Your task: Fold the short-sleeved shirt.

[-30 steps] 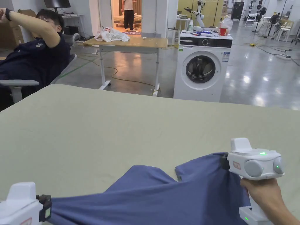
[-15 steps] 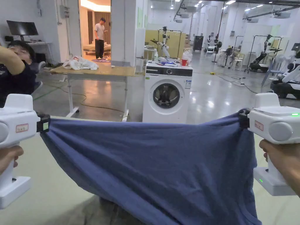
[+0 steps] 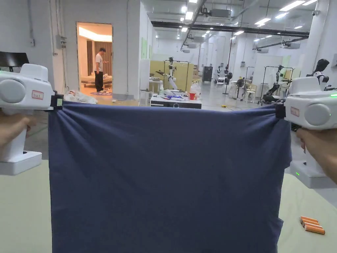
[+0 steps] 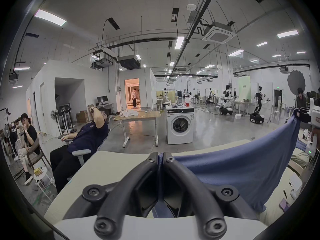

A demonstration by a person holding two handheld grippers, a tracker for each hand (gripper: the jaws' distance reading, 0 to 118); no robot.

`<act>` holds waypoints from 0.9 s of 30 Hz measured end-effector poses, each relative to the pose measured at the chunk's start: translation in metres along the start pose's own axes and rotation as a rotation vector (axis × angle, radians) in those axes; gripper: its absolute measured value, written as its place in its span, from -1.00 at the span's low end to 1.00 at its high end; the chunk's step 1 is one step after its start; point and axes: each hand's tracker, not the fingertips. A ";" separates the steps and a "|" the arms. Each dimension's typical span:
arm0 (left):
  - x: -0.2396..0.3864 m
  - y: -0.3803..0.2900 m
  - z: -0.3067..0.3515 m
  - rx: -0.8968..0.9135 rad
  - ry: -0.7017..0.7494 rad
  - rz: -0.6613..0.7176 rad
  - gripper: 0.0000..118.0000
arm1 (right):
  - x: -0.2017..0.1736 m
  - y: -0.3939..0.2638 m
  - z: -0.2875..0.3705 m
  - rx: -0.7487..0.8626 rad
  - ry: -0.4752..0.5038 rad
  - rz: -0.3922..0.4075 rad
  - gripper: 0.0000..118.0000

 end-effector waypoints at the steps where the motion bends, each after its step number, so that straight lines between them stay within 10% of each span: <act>1: 0.000 0.006 -0.001 0.007 0.004 0.001 -1.00 | 0.002 0.004 -0.005 0.008 -0.001 -0.007 -0.93; 16: -0.002 0.052 -0.019 0.077 0.055 -0.037 -1.00 | 0.004 0.052 -0.026 0.076 -0.003 -0.007 -0.93; 27: 0.000 -0.056 -0.024 -0.027 0.031 -0.004 -1.00 | -0.006 -0.046 -0.009 -0.017 0.030 -0.037 -0.93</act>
